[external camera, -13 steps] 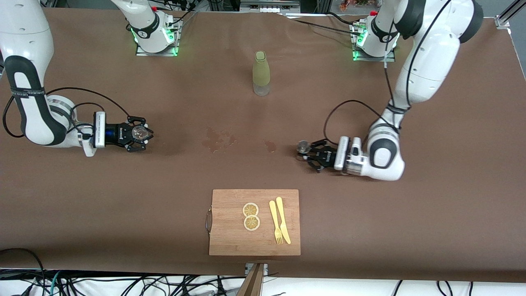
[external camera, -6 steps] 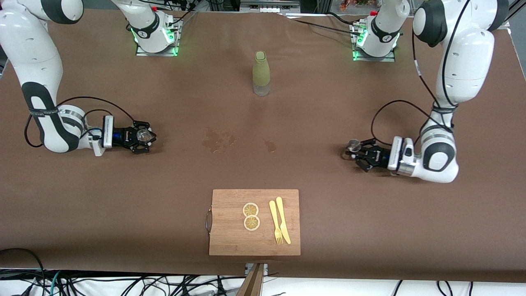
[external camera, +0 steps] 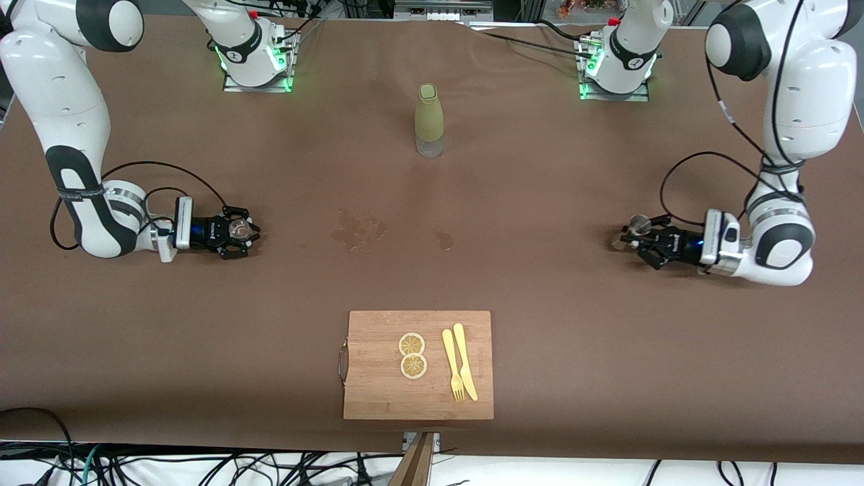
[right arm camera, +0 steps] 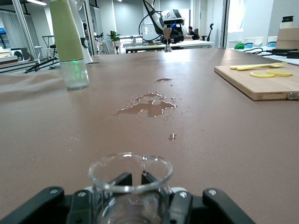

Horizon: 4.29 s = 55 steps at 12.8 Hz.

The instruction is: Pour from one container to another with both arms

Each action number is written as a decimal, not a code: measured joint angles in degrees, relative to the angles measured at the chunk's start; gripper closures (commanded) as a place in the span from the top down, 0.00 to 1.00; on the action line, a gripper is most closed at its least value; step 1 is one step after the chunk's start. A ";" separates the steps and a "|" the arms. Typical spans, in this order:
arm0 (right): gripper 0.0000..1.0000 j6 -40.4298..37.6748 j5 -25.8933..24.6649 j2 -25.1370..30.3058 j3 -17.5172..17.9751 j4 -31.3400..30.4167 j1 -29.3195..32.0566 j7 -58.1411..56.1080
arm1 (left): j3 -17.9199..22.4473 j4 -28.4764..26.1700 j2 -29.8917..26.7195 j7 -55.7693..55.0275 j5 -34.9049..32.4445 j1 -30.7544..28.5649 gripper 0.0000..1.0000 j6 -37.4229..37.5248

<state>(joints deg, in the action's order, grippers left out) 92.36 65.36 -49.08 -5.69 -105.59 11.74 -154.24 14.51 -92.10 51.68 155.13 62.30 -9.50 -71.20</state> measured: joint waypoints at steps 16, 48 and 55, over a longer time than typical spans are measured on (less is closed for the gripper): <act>1.00 12.90 -13.66 14.32 -4.87 -4.70 1.21 15.26 | 3.51 -0.86 4.79 3.91 -2.68 -5.54 0.02 1.78; 1.00 -0.65 -66.82 48.36 -1.59 7.43 -16.11 152.86 | -11.82 20.77 -27.36 -92.00 -46.54 6.61 1.00 -11.05; 1.00 1.15 -63.38 48.92 -1.34 7.30 -11.34 149.00 | -13.00 20.53 -33.27 -134.24 -46.74 6.29 1.00 -8.85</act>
<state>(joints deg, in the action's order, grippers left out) 93.50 1.98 -0.17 -7.03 -98.29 0.40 -5.23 1.51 -71.57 18.41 20.89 15.56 -3.21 -80.05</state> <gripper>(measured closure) 0.000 0.000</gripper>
